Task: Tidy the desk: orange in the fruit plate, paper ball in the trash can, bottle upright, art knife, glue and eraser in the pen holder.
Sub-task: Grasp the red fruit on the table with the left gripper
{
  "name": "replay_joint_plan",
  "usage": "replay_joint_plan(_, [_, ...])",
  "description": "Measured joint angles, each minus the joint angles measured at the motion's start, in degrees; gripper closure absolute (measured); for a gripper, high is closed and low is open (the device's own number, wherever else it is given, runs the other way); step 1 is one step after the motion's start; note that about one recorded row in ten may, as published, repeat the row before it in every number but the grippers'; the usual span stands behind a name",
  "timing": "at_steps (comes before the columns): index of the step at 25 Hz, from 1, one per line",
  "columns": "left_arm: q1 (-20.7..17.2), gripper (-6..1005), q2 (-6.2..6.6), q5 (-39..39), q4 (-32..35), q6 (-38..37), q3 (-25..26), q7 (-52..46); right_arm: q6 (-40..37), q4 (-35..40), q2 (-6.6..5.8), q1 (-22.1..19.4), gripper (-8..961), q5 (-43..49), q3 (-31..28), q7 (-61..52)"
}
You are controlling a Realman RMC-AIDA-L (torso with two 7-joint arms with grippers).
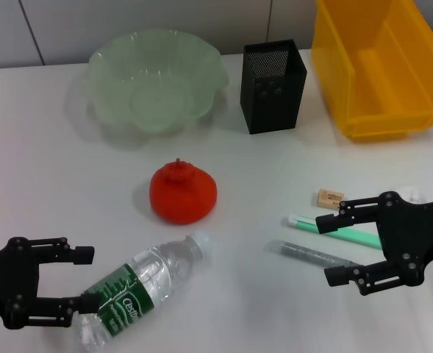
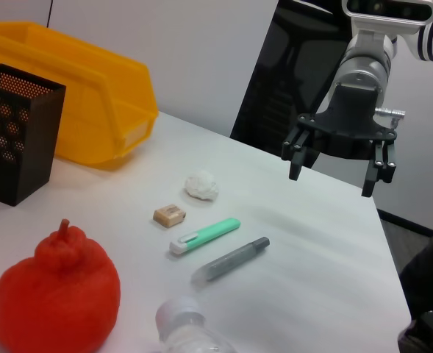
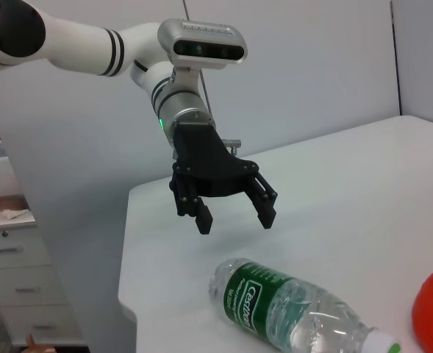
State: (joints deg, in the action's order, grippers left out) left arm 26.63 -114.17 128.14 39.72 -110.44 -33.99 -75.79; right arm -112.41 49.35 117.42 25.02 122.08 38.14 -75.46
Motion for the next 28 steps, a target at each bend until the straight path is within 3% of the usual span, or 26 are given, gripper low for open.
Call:
replay_joint_plan(22, [0.3,268,-0.08,-0.5,1.1,0.0,0.5,-1.5,0.1,-0.2,-0.05,0.0,213,0.0,0.0,0.1])
replay_joint_plan(28, [2.1,279,-0.89,-1.3,2.9,1.0,4.7,-1.4,0.2,-0.2,0.01,-0.2,213,0.0,-0.3,-0.1])
